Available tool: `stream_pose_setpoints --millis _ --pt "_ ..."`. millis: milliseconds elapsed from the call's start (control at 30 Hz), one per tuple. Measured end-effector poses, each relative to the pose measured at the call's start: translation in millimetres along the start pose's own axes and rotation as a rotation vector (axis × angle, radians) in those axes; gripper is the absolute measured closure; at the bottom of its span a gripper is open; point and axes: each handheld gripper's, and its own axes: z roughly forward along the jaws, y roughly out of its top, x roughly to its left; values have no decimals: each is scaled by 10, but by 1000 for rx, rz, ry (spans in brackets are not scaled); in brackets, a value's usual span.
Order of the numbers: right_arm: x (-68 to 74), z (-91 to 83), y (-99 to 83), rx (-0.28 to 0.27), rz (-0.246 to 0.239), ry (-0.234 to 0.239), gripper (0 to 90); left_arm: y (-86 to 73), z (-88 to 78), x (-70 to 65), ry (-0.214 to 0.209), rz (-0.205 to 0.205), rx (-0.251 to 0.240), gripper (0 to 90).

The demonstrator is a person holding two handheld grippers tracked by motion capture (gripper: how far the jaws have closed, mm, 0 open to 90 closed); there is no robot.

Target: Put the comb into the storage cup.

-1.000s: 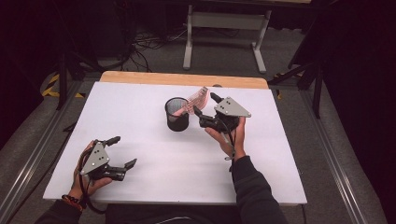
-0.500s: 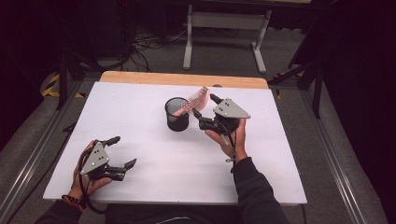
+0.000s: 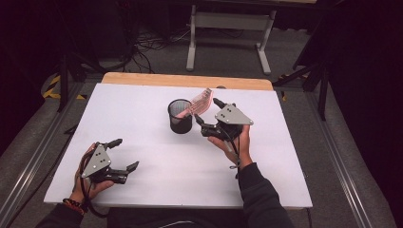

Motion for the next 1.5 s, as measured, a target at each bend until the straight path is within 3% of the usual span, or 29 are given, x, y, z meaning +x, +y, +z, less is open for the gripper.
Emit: stream_pose_setpoints --millis 467,833,1333,1500 --pt "14 -99 -83 17 18 -6 146 -2 0 1 0 3 4 76" --pt "62 -190 -81 24 -18 -5 140 3 -6 0 -2 6 1 76" --pt "86 -235 -85 36 -26 15 111 5 -19 6 3 6 -3 75" --pt "86 -269 -65 5 -12 21 93 3 -25 12 7 2 -8 76"
